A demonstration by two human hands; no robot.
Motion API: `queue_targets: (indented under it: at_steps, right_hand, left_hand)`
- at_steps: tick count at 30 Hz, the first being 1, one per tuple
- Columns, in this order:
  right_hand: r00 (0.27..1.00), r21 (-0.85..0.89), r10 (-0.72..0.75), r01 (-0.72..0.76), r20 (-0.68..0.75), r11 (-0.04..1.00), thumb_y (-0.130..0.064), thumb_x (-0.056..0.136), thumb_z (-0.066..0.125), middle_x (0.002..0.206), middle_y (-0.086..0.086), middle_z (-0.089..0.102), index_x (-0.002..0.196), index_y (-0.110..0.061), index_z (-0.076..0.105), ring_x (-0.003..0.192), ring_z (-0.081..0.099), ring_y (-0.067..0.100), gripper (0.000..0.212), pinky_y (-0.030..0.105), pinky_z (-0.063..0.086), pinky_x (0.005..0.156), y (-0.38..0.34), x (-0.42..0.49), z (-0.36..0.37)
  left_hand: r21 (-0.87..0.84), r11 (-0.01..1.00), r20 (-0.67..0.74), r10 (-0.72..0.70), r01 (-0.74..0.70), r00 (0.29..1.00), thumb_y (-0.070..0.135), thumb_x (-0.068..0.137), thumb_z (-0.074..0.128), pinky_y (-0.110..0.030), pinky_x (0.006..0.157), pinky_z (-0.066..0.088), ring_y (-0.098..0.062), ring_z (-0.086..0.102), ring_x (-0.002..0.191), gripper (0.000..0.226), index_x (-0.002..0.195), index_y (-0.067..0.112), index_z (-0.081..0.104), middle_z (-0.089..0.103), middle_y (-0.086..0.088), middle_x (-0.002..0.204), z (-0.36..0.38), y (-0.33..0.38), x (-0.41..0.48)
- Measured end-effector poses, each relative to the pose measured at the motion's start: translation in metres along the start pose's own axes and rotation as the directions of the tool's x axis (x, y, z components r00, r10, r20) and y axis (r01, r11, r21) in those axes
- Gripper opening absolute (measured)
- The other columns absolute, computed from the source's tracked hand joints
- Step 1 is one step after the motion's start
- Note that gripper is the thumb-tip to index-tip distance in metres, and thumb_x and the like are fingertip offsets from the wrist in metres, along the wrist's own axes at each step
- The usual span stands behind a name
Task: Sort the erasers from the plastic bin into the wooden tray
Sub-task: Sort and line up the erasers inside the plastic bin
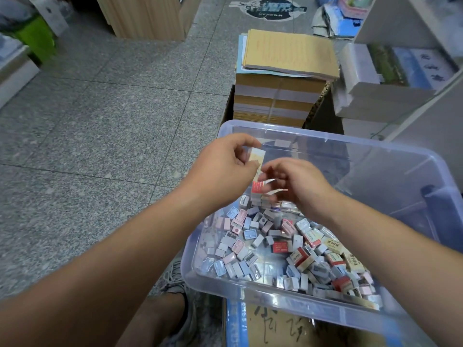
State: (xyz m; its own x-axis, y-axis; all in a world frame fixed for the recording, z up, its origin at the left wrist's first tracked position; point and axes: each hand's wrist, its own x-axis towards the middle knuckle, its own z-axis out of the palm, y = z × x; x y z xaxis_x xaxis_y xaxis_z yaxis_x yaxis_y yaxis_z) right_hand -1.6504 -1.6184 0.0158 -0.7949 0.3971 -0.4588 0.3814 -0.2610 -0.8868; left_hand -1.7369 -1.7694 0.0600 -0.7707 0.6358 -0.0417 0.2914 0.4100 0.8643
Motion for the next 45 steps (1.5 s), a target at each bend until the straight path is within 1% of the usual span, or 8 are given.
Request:
queue_targets:
  at_steps: [4,10,13,21,29,36,41,45]
  right_hand:
    - [0.982,0.075,-0.101,0.09,0.157,0.993,-0.013,0.096,0.063,0.077,0.004,0.069,0.105,-0.002,0.068,0.076,0.07,0.024,0.014,0.028,0.058,0.061,-0.016,-0.031,0.007]
    - [0.999,0.023,-0.005,0.006,-0.05,1.0,0.005,0.092,0.064,0.086,0.015,0.072,0.104,0.002,0.065,0.068,0.07,0.019,0.012,0.028,0.063,0.067,-0.005,-0.024,-0.021]
    - [0.962,-0.023,0.185,-0.193,-0.199,0.981,0.008,0.09,0.067,0.093,0.021,0.072,0.104,0.003,0.064,0.067,0.068,0.022,0.015,0.033,0.063,0.066,0.019,0.0,-0.04]
    - [0.895,-0.313,0.133,-0.283,-0.426,0.906,-0.016,0.081,0.085,0.085,0.012,0.075,0.081,-0.007,0.071,0.082,0.072,0.03,0.016,0.051,0.061,0.082,0.052,0.046,-0.042]
    - [0.912,-0.519,0.048,-0.274,-0.407,0.81,-0.028,0.083,0.084,0.077,0.012,0.073,0.073,-0.009,0.07,0.074,0.069,0.029,0.026,0.052,0.061,0.081,0.056,0.054,-0.038]
    - [0.986,-0.785,-0.006,-0.128,-0.166,0.606,-0.031,0.093,0.071,0.074,0.007,0.072,0.078,-0.009,0.073,0.064,0.064,0.021,0.026,0.036,0.055,0.063,0.053,0.034,-0.051]
    - [0.979,-0.981,0.073,0.188,0.191,0.052,-0.038,0.093,0.063,0.088,-0.002,0.066,0.09,-0.022,0.069,0.08,0.062,0.021,0.017,0.035,0.055,0.071,0.078,0.011,-0.063]
    - [0.979,-0.981,0.059,0.195,0.194,-0.005,-0.036,0.091,0.067,0.101,0.001,0.061,0.103,-0.024,0.061,0.088,0.061,0.022,0.018,0.04,0.057,0.079,0.095,0.007,-0.066]
  left_hand:
    - [-0.005,1.0,-0.009,-0.014,0.014,1.0,0.019,0.09,0.072,-0.036,0.079,0.057,-0.011,0.063,0.068,0.02,0.109,0.028,0.072,0.067,0.007,0.078,0.003,0.005,-0.003]
    - [0.357,0.926,-0.089,0.165,-0.124,0.982,0.024,0.097,0.06,-0.039,0.099,0.049,-0.015,0.059,0.107,0.034,0.131,0.022,0.062,0.063,0.004,0.114,-0.005,0.006,-0.007]
    - [0.454,0.891,-0.157,0.07,0.009,0.985,0.03,0.097,0.057,-0.04,0.111,0.035,-0.023,0.038,0.132,0.05,0.143,0.016,0.045,0.045,-0.006,0.136,-0.006,0.0,-0.006]
    - [0.544,0.834,-0.119,-0.035,0.095,0.992,0.034,0.094,0.056,-0.043,0.107,0.036,-0.026,0.029,0.126,0.043,0.127,0.011,0.041,0.034,-0.007,0.134,0.009,-0.007,-0.003]
    - [0.594,0.8,-0.116,-0.023,0.088,0.993,0.034,0.093,0.054,-0.041,0.105,0.036,-0.027,0.035,0.122,0.045,0.128,0.008,0.043,0.039,-0.01,0.131,0.01,-0.01,0.003]
    - [0.579,0.811,-0.113,-0.021,0.083,0.993,0.034,0.093,0.054,-0.041,0.103,0.037,-0.027,0.035,0.122,0.041,0.124,0.009,0.044,0.04,-0.01,0.13,0.01,-0.011,0.004]
    - [0.559,0.824,-0.117,-0.025,0.086,0.993,0.033,0.093,0.055,-0.043,0.103,0.039,-0.028,0.034,0.124,0.043,0.126,0.008,0.044,0.039,-0.011,0.131,0.009,-0.012,0.004]
    - [0.555,0.828,-0.122,-0.02,0.085,0.992,0.034,0.093,0.056,-0.044,0.105,0.04,-0.026,0.035,0.126,0.044,0.128,0.009,0.044,0.039,-0.01,0.134,0.01,-0.012,0.004]
